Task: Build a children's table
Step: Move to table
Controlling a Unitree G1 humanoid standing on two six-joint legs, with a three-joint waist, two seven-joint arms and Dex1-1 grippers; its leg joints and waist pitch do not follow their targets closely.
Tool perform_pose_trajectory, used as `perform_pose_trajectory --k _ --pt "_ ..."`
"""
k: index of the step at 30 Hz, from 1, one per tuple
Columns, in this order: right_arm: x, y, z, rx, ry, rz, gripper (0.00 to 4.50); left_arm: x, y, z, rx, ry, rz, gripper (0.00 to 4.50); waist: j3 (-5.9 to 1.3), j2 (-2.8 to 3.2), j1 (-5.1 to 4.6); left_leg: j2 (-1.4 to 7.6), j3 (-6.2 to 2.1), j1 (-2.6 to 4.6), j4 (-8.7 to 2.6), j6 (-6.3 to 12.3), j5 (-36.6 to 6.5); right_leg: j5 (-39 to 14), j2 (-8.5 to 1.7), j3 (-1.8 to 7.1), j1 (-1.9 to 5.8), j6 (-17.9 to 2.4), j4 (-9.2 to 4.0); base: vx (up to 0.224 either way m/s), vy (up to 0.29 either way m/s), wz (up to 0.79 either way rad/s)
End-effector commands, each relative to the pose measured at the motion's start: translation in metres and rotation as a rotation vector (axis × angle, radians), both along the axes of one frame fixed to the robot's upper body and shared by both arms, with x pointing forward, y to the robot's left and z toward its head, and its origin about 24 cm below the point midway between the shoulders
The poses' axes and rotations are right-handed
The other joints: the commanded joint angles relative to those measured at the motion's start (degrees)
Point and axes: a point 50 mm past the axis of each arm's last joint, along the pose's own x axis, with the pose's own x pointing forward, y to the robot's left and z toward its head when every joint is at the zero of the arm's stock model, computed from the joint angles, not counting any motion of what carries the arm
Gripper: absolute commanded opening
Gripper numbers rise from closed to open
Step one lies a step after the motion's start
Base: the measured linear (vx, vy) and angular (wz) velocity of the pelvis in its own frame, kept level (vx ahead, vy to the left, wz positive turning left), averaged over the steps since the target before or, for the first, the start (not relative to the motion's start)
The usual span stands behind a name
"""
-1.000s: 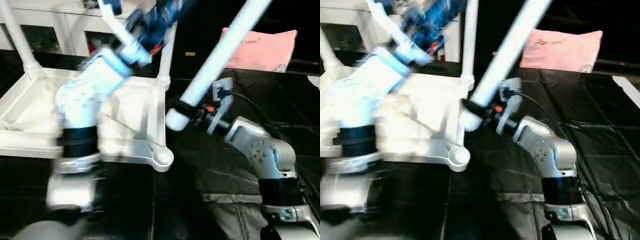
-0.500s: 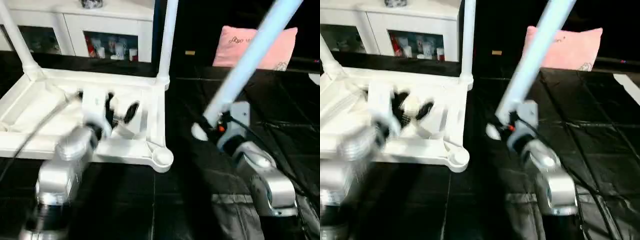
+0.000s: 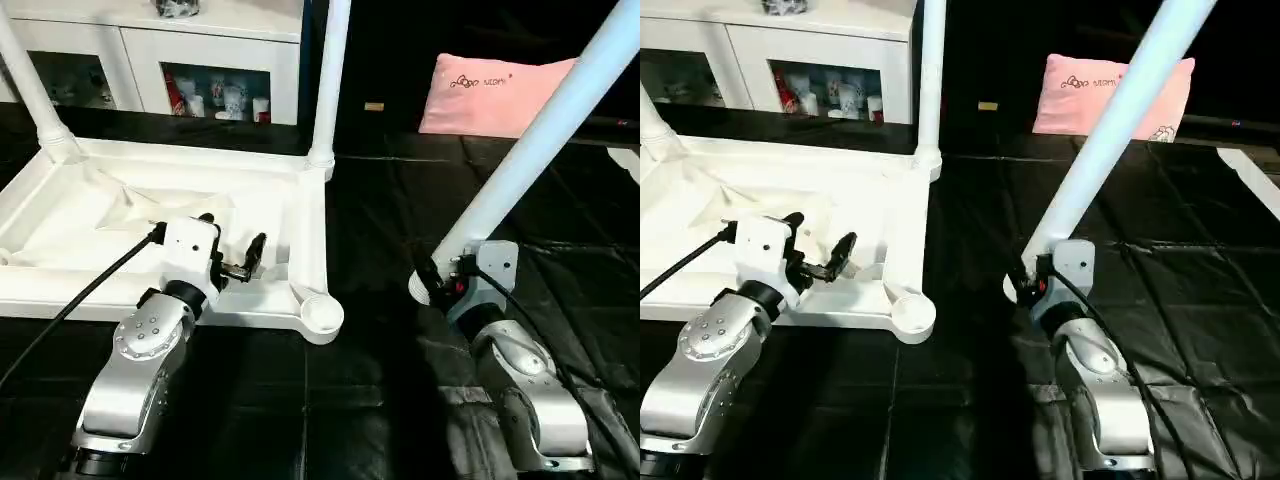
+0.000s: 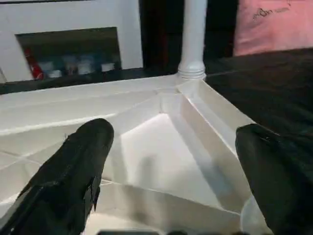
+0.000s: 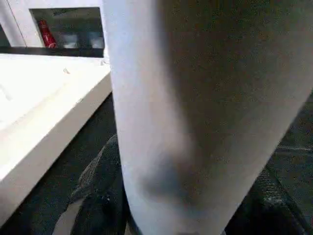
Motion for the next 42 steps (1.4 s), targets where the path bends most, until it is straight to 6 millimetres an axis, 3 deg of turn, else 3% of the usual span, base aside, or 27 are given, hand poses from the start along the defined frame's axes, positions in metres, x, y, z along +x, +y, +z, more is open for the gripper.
perform_pose_trajectory --k 1,9,11,13,15,16,17,19,20,21,22,23,25,26,27,28,29,30,31,32,34,35,36,37,38,40,42 --pt "-0.0009 -0.0048 0.0064 -0.004 -0.036 -0.014 1.95 0.0012 -0.0011 0.0039 -0.013 -0.016 0.006 4.50 -3.30 1.10 -0.26 2.36 -1.22 2.07 -4.63 -4.71 -17.2 -5.4 -3.91 2.60 0.62 -5.6 -5.09 0.000 0.000 0.00" --pt "0.0039 -0.0063 0.0049 0.002 -0.027 -0.035 1.95 0.0069 -0.0008 0.0043 0.004 -0.017 -0.003 4.50 -3.30 1.24 -0.32 2.34 -1.26 2.14 -4.61 -4.81 -17.7 -5.5 -3.90 2.61 0.62 -5.6 -5.10 0.000 0.000 0.00" --pt "0.0042 -0.0060 0.0055 0.009 -0.025 -0.034 1.95 0.0074 0.0004 0.0046 -0.001 -0.015 0.003 4.50 -3.45 1.05 0.08 1.92 -0.62 1.40 -4.01 -1.40 -15.5 -5.5 -5.39 3.46 1.26 -6.3 -5.58 0.000 0.000 0.00" --pt "0.0041 -0.0054 0.0060 0.005 -0.025 -0.030 1.95 0.0074 0.0014 0.0044 -0.004 -0.012 0.007 4.50 -3.59 0.77 0.79 1.64 -0.48 0.64 -2.62 2.99 -12.5 -5.4 -7.77 4.72 1.95 -7.0 -6.56 0.000 0.000 0.00" --pt "0.0036 -0.0054 0.0058 0.004 -0.025 -0.029 1.95 0.0068 0.0019 0.0034 -0.006 -0.009 0.009 4.50 -3.72 0.51 1.92 2.05 -1.81 -0.63 0.43 7.18 -9.2 -7.0 -12.46 7.13 3.10 -7.2 -8.04 0.002 0.030 -0.02" --pt "0.0032 -0.0060 0.0055 0.003 -0.023 -0.031 1.95 0.0059 0.0018 0.0024 -0.009 -0.006 0.009 4.50 -3.89 1.39 2.50 3.28 -2.74 -0.52 2.90 6.70 -8.2 -12.4 -13.80 9.97 2.24 -7.3 -9.00 0.006 0.113 -0.11" --pt "0.0030 -0.0059 0.0056 0.002 -0.023 -0.031 1.95 0.0056 0.0019 0.0024 -0.010 -0.005 0.009 4.50 -3.56 1.02 2.49 3.18 -2.84 -0.57 2.55 6.09 -9.5 -13.6 -12.63 10.16 2.09 -7.6 -8.71 0.006 0.113 -0.11" --pt "0.0028 -0.0055 0.0060 0.001 -0.024 -0.032 1.95 0.0054 0.0022 0.0029 -0.011 -0.005 0.008 4.50 -3.76 1.69 1.78 2.59 -1.17 1.85 -0.61 5.89 -11.7 -12.3 -6.49 7.53 0.26 -7.7 -6.73 0.008 0.191 -0.23" --pt "0.0025 -0.0057 0.0061 -0.001 -0.024 -0.031 1.95 0.0054 0.0023 0.0029 -0.011 -0.004 0.008 4.50 -4.23 2.35 0.42 1.10 -0.76 1.95 -3.01 12.79 -8.6 -6.7 -3.76 3.89 0.25 -6.7 -4.64 0.006 0.210 -0.23" --pt "0.0017 -0.0059 0.0059 -0.007 -0.023 -0.030 1.95 0.0059 0.0028 0.0029 -0.009 -0.003 0.008 4.50 -4.55 2.92 -0.41 0.84 -0.81 4.10 -3.39 15.93 -7.0 -5.9 -2.01 2.05 -1.54 -5.7 -3.13 -0.006 0.230 0.00" --pt "0.0010 -0.0064 0.0055 -0.012 -0.023 -0.031 1.95 0.0063 0.0032 0.0026 -0.008 -0.002 0.008 4.50 -4.16 3.49 -2.94 1.39 -1.08 5.58 -5.30 23.42 -2.9 -6.7 1.09 -3.01 -4.31 -1.1 3.34 -0.018 0.219 0.13" --pt "0.0006 -0.0063 0.0053 -0.015 -0.022 -0.031 1.95 0.0068 0.0041 0.0027 -0.007 -0.001 0.009 4.50 -4.00 3.13 -3.30 2.19 -1.25 4.69 -5.99 24.97 -1.6 -6.0 0.59 -3.69 -4.03 1.2 4.56 -0.018 0.219 0.13" --pt "-0.0014 -0.0075 0.0038 -0.013 -0.012 -0.038 1.95 0.0080 0.0054 0.0025 -0.003 0.000 0.014 4.50 -3.60 1.77 -3.53 3.19 -0.53 3.32 -6.23 23.45 -3.3 -4.8 -2.47 -2.96 -3.58 3.6 3.04 -0.061 0.156 0.01" --pt "-0.0021 -0.0080 0.0034 -0.008 -0.009 -0.038 1.95 0.0082 0.0052 0.0024 -0.002 0.000 0.015 4.50 -3.99 -1.27 -0.25 -0.84 -1.39 -0.68 8.24 9.36 -19.3 -15.4 -20.02 10.41 -1.21 1.6 -9.47 -0.078 0.142 -0.02" --pt "-0.0021 -0.0080 0.0034 -0.008 -0.009 -0.038 1.95 0.0082 0.0052 0.0024 -0.002 0.000 0.015 4.50 -4.36 -0.56 -1.23 -1.58 -6.61 -4.29 13.23 5.91 -17.2 -16.2 -22.56 12.90 0.97 0.2 -8.89 -0.058 0.167 -0.07" --pt "-0.0023 -0.0077 0.0034 -0.005 -0.009 -0.038 1.95 0.0084 0.0054 0.0026 -0.001 0.000 0.014 4.50 -4.11 -0.56 -1.72 -4.87 -8.32 -5.14 13.96 -2.21 -15.1 -26.9 -14.52 12.15 2.07 -1.7 -8.01 -0.045 0.199 -0.46" --pt "-0.0022 -0.0077 0.0029 -0.003 -0.003 -0.040 1.95 0.0087 0.0047 0.0037 -0.001 -0.002 0.009 4.50 -2.90 -1.41 -2.07 -4.60 -7.94 -4.51 12.28 -3.22 -16.2 -29.8 -12.04 11.49 1.86 -4.9 -8.25 -0.045 0.199 -0.46" --pt "-0.0017 -0.0074 0.0032 0.001 -0.006 -0.041 1.95 0.0089 0.0044 0.0044 0.001 -0.003 0.005 4.50 -2.47 -0.21 -1.35 -4.60 -7.12 -0.22 8.20 -1.76 -17.7 -31.0 -7.36 12.08 0.23 -9.6 -9.14 -0.088 0.224 -0.58" --pt "-0.0010 -0.0068 0.0038 0.005 -0.010 -0.043 1.95 0.0094 0.0041 0.0050 0.015 -0.004 0.002 4.50 -2.51 0.47 -1.93 -3.76 -6.77 2.18 2.14 2.37 -16.2 -29.7 -4.34 9.56 0.48 -9.7 -8.56 -0.100 0.270 -0.31" --pt "-0.0001 -0.0059 0.0051 0.003 -0.019 -0.039 1.95 0.0099 0.0036 0.0056 0.038 -0.007 -0.006 4.50 -3.27 2.21 -4.77 -1.93 -7.01 4.36 -2.87 8.71 -22.2 -23.8 1.71 3.52 -3.02 -8.6 -3.58 -0.100 0.270 -0.31" --pt "0.0008 -0.0042 0.0061 0.002 -0.028 -0.028 1.95 0.0103 0.0028 0.0061 0.062 -0.013 -0.008 4.50 -3.70 4.71 -6.77 -0.09 -10.04 3.98 -5.33 13.31 -19.8 -3.8 1.42 -0.66 -2.09 -6.9 3.35 -0.094 0.253 -0.04" --pt "0.0008 -0.0041 0.0061 0.002 -0.029 -0.027 1.95 0.0104 0.0026 0.0061 0.065 -0.013 -0.006 4.50 -3.77 4.60 -6.66 0.48 -10.35 4.64 -4.52 13.68 -16.4 -1.0 0.98 -1.26 -2.45 -7.1 2.70 -0.091 0.251 -0.01" --pt "0.0009 -0.0039 0.0061 0.002 -0.030 -0.025 1.95 0.0104 0.0025 0.0061 0.069 -0.013 -0.002 4.50 -3.19 4.94 -6.15 1.09 -9.88 4.02 -4.80 11.87 -16.1 0.3 0.52 -1.45 -2.44 -7.5 2.32 -0.090 0.258 -0.04" --pt "0.0011 -0.0039 0.0064 -0.001 -0.032 -0.021 1.95 0.0105 0.0021 0.0061 0.072 -0.012 0.000 4.50 -3.14 4.44 -5.94 4.04 -11.47 3.89 -5.60 0.06 -22.1 2.4 -1.42 -0.79 -0.41 -6.7 0.30 -0.098 0.195 0.03" --pt "0.0015 -0.0041 0.0065 -0.003 -0.034 -0.019 1.95 0.0105 0.0015 0.0062 0.070 -0.011 0.002 4.50 -3.37 4.36 -6.27 5.50 -12.93 4.66 -6.41 -3.37 -24.3 0.4 -1.38 -0.84 -0.44 -5.8 0.75 -0.098 0.195 0.03" --pt "0.0049 -0.0066 0.0073 -0.006 -0.037 -0.020 1.95 0.0102 -0.0004 0.0066 0.057 -0.009 0.002 4.50 -3.77 4.73 -6.51 7.37 -14.38 4.45 -7.68 -6.83 -26.5 -5.2 -0.58 -1.17 -0.90 -0.2 3.67 -0.097 0.118 0.03" --pt "0.0069 -0.0073 0.0085 -0.012 -0.042 -0.018 1.95 0.0104 -0.0007 0.0064 0.061 -0.007 0.003 4.50 -3.60 4.77 -5.91 7.05 -14.23 3.79 -8.52 -5.45 -28.8 -6.3 -0.28 -1.11 -1.74 0.0 5.48 -0.089 0.056 0.03"
